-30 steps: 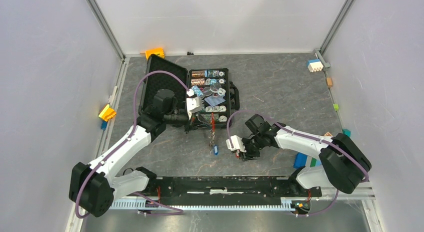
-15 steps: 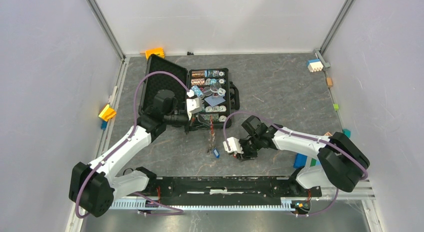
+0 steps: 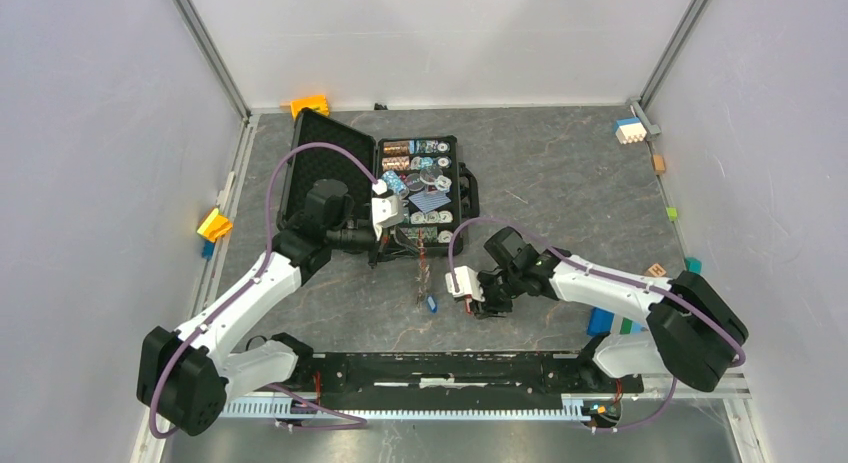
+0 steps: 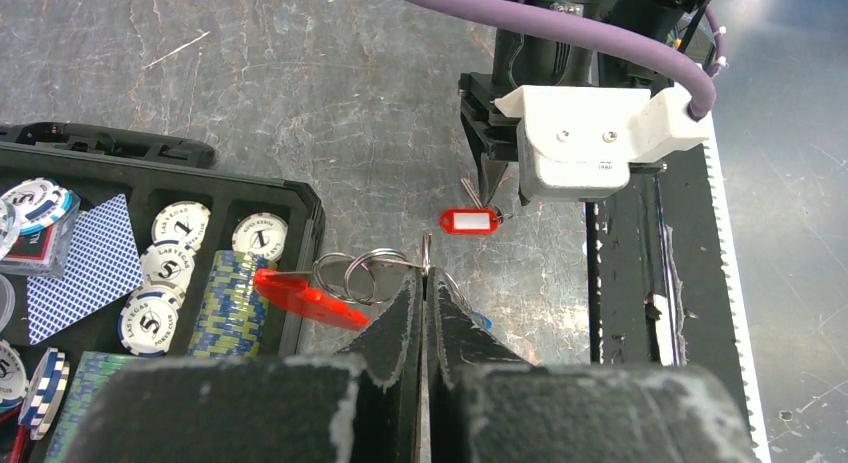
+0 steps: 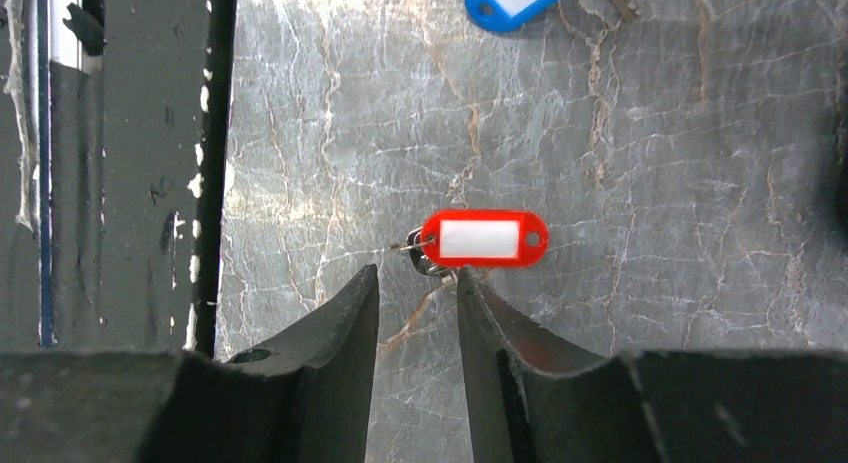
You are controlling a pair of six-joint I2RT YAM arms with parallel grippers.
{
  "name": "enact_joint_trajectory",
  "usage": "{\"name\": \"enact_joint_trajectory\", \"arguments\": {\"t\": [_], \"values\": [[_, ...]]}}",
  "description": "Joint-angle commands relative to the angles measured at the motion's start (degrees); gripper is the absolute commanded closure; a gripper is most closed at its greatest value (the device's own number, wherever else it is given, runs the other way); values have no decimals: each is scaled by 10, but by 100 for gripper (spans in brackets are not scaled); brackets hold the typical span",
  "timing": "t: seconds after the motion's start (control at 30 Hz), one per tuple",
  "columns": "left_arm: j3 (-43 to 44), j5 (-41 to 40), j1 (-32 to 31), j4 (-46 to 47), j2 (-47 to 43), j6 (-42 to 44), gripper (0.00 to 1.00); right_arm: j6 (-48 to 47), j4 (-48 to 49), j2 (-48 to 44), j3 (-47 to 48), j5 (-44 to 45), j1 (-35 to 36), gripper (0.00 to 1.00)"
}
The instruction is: Put the keys on the keyring
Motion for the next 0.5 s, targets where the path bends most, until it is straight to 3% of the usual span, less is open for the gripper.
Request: {"name": "enact_joint_trajectory", "arguments": {"t": [0.0,0.13,0.47], "values": [[6,10,3,16,-11,23,98,47,46,-13,6,-10,10,59],[15,-3,3,0,-7,44,98,86,78,-20,-7,6,16,53],[30,-10,3,-15,16,52,98,144,105,-20,-25,54,21,48]]}}
